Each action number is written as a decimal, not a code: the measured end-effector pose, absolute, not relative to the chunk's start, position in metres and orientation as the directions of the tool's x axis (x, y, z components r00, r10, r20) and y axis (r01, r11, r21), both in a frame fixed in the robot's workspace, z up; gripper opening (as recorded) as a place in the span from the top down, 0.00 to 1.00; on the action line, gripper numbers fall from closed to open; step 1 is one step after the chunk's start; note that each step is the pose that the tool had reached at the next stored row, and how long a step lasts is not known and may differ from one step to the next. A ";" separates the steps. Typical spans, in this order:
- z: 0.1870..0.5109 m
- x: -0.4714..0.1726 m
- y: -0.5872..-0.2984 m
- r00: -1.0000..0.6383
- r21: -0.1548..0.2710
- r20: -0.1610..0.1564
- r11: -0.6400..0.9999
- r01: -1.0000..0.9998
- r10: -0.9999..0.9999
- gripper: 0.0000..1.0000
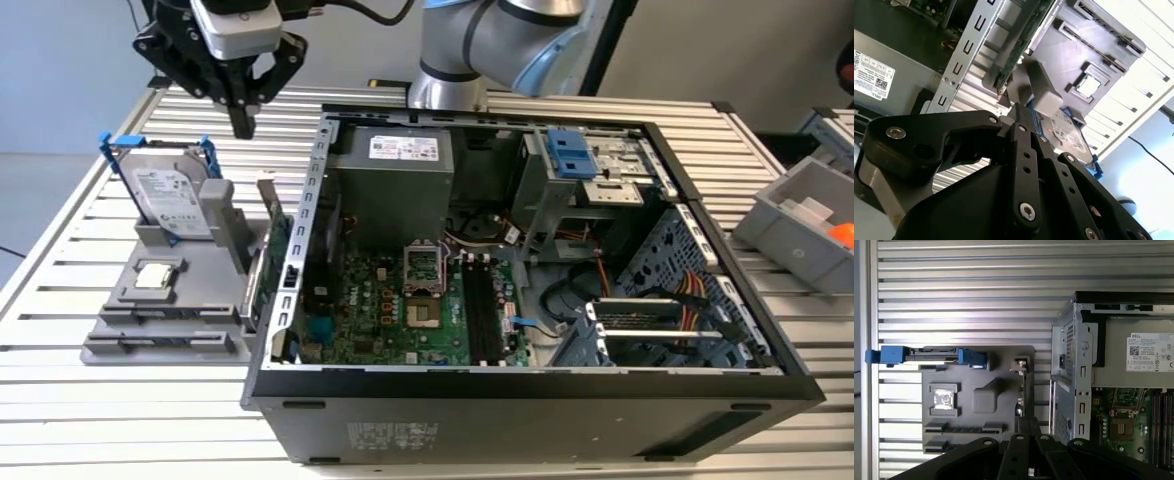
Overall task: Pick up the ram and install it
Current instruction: 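Reach for the ram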
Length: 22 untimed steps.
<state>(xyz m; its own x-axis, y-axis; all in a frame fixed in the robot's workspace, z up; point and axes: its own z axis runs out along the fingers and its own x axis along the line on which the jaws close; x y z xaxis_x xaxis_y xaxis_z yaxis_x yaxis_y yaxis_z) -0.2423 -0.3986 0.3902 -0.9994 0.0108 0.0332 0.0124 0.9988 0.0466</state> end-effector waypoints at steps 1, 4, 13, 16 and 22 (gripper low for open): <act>0.390 -0.244 -0.399 -0.999 0.046 0.033 0.999 0.010 0.008 1.00; 0.390 -0.251 -0.399 -0.999 0.047 0.033 0.999 0.003 0.001 1.00; 0.390 -0.259 -0.399 -0.999 0.047 0.033 0.999 -0.015 -0.017 1.00; 0.390 -0.261 -0.399 -0.999 0.046 0.033 0.999 -0.020 -0.021 1.00; 0.390 -0.263 -0.399 -0.999 0.046 0.033 0.999 -0.029 -0.031 1.00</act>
